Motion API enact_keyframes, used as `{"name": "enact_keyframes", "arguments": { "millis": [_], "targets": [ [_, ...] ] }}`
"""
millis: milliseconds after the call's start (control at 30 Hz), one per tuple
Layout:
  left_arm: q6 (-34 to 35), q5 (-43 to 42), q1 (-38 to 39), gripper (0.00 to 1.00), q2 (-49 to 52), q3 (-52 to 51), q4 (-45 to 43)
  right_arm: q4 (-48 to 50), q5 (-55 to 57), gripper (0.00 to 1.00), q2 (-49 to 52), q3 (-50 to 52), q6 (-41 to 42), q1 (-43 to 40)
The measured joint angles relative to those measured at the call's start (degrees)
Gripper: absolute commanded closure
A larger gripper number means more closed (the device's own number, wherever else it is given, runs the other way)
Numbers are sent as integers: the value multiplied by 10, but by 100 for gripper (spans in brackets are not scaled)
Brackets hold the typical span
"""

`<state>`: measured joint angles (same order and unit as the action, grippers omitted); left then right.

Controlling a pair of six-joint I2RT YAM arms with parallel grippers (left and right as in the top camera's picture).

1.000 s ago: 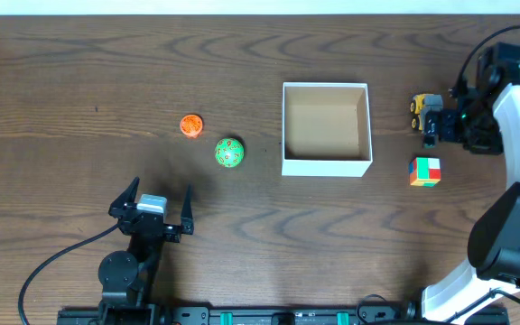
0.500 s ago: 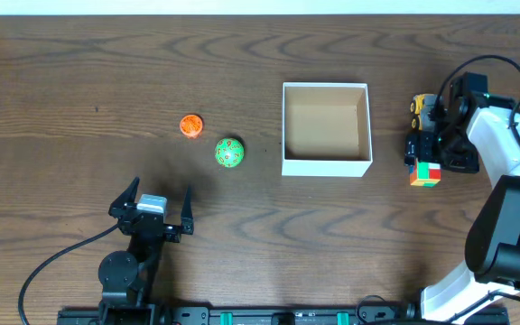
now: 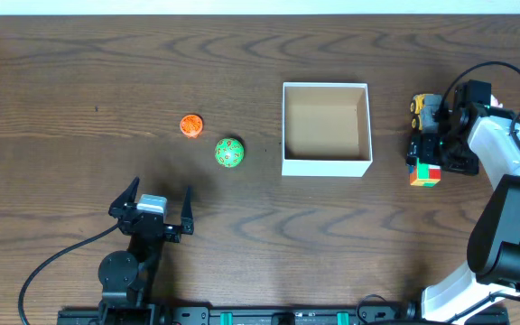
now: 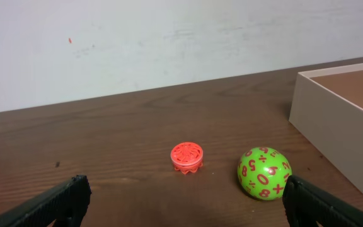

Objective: Pack container
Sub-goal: 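Lower the right gripper and grasp the Rubik's cube, then carry the cube into the white box and release it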

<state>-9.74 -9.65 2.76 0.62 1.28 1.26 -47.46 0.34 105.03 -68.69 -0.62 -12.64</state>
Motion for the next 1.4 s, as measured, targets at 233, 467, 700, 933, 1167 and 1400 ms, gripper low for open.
{"name": "enact_keyframes", "arguments": {
  "millis": [233,467,700,933,1167,1400],
  "targets": [
    [0,0,0,2,0,0,0,1,-25,20,0,0,-1,0],
    [0,0,0,2,0,0,0,-1,-29,36,0,0,2,0],
    [0,0,0,2,0,0,0,-5,-16,62,-1,0,13,0],
    [0,0,0,2,0,0,0,-7,-8,60,-1,0,16,0],
    [0,0,0,2,0,0,0,-7,-5,60,-2,0,24,0],
    [0,0,0,2,0,0,0,-7,-5,57,-2,0,30,0]
  ]
}}
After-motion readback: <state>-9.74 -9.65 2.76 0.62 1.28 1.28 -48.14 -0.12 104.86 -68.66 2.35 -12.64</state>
